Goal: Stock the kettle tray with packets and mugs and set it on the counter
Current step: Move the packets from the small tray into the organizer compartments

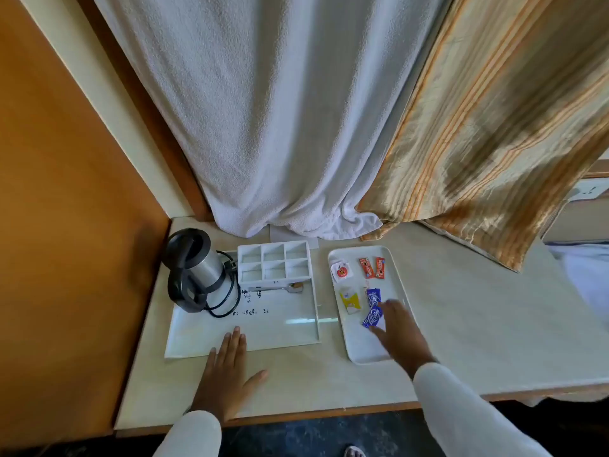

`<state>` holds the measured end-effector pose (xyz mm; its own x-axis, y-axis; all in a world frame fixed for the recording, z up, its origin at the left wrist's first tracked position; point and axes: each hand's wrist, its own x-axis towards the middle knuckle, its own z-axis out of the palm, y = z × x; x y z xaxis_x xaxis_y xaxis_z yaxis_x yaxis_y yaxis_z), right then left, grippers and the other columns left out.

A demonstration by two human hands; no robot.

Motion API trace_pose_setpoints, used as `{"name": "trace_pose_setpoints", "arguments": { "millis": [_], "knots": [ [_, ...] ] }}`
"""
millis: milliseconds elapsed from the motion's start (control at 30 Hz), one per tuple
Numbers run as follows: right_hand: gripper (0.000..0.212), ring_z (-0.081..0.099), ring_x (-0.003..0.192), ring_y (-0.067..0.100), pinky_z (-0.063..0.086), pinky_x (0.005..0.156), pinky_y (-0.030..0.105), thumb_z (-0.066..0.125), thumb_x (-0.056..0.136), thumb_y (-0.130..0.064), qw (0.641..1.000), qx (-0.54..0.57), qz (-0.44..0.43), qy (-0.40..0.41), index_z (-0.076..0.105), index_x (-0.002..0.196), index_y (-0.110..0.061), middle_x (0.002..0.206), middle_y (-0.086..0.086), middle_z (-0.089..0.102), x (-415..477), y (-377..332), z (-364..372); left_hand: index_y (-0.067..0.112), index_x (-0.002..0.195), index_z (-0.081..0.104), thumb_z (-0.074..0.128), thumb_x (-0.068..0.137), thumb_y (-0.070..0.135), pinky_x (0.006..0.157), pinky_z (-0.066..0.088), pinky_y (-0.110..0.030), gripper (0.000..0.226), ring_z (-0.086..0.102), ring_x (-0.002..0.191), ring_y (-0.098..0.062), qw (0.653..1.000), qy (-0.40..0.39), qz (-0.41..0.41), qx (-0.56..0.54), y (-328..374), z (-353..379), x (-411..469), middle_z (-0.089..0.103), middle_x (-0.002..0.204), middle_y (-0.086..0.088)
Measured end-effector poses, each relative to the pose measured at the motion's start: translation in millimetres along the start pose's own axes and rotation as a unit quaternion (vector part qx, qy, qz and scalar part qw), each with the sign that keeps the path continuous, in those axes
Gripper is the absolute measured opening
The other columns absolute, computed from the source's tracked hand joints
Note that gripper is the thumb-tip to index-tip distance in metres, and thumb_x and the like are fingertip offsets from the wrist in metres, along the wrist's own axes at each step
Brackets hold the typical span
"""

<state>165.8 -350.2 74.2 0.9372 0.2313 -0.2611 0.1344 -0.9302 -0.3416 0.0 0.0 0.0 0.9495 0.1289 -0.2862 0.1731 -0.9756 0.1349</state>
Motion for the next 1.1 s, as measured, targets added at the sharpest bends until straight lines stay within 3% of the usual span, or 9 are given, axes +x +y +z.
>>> {"name": "trace_pose_setpoints", "arguments": {
  "millis": [167,300,367,433,567,667,800,900,1100],
  "knots": [
    [0.090,0.045,0.138,0.030,0.043,0.112,0.044,0.087,0.076,-0.023,0.998,-0.023,-0.008,-0.060,0.039,0.151,-0.016,0.155,0.007,0.042,60,3,-18,0.002,0.152,0.035,0.019,0.093,0.080,0.109,0.037,-0.054,0.100,0.038,0.146,-0.034,1.000,-0.006,0.000,0.016,-3,3,1,0.029,0.163,-0.016],
    [0.074,0.059,0.121,0.029,0.050,0.104,0.039,0.091,0.071,-0.025,0.990,-0.059,-0.011,-0.130,0.057,0.136,-0.016,0.135,0.009,0.058,75,-5,-20,0.004,0.155,0.027,0.022,0.092,0.081,0.115,0.035,-0.055,0.099,0.032,0.148,-0.034,1.000,-0.004,0.009,0.016,-2,4,-1,0.026,0.165,-0.017],
    [0.067,0.061,0.116,0.029,0.051,0.101,0.037,0.093,0.068,-0.023,0.990,-0.053,-0.004,-0.134,0.063,0.128,-0.015,0.129,0.010,0.062,79,-2,-21,0.005,0.157,0.021,0.025,0.092,0.080,0.123,0.018,-0.050,0.099,0.030,0.150,-0.034,1.000,-0.012,0.008,0.008,-1,2,-2,0.023,0.166,-0.016],
    [0.060,0.064,0.110,0.027,0.055,0.095,0.035,0.094,0.066,-0.021,0.989,-0.033,0.009,-0.141,0.067,0.119,-0.019,0.124,0.008,0.065,81,0,-21,0.006,0.158,0.019,0.027,0.092,0.080,0.120,0.002,-0.045,0.100,0.027,0.151,-0.033,1.000,-0.020,0.005,0.002,0,2,-3,0.021,0.167,-0.016],
    [0.035,0.065,0.091,0.018,0.055,0.079,0.026,0.094,0.064,-0.021,0.985,0.008,0.053,-0.163,0.069,0.087,-0.028,0.103,0.001,0.069,87,-1,-37,0.007,0.159,0.020,0.030,0.091,0.081,0.118,-0.002,-0.044,0.101,0.022,0.153,-0.031,0.999,-0.045,-0.002,-0.004,3,-2,-4,0.019,0.168,-0.015],
    [0.027,0.066,0.081,0.015,0.043,0.060,0.017,0.095,0.062,-0.023,0.989,0.057,0.070,-0.121,0.070,0.067,-0.031,0.079,-0.007,0.069,100,-24,-65,0.006,0.159,0.022,0.030,0.092,0.081,0.118,0.000,-0.045,0.101,0.017,0.152,-0.029,0.999,-0.040,-0.002,-0.007,3,-2,-5,0.018,0.168,-0.014],
    [0.024,0.064,0.062,0.011,0.043,0.051,0.016,0.096,0.061,-0.025,0.978,0.199,0.053,-0.043,0.077,0.075,-0.021,0.069,-0.006,0.072,122,-79,-85,0.006,0.158,0.024,0.031,0.091,0.080,0.118,0.002,-0.046,0.101,0.014,0.153,-0.028,1.000,-0.029,0.002,-0.009,3,0,-6,0.019,0.168,-0.015],
    [0.023,0.067,0.066,0.013,0.052,0.058,0.019,0.093,0.067,-0.019,0.968,0.246,0.034,-0.041,0.076,0.081,-0.016,0.076,-0.001,0.075,141,-125,-79,0.006,0.159,0.022,0.031,0.091,0.080,0.118,0.003,-0.047,0.101,0.014,0.154,-0.029,1.000,-0.019,0.006,-0.012,2,2,-6,0.016,0.169,-0.014],
    [0.020,0.072,0.078,0.019,0.063,0.072,0.033,0.090,0.068,-0.011,0.962,0.267,0.058,0.005,0.072,0.071,-0.018,0.083,0.003,0.075,167,-170,-45,0.005,0.158,0.025,0.031,0.092,0.079,0.118,0.013,-0.050,0.099,0.021,0.153,-0.032,1.000,0.009,0.019,-0.016,-1,5,-7,0.017,0.169,-0.014]
  ]
}}
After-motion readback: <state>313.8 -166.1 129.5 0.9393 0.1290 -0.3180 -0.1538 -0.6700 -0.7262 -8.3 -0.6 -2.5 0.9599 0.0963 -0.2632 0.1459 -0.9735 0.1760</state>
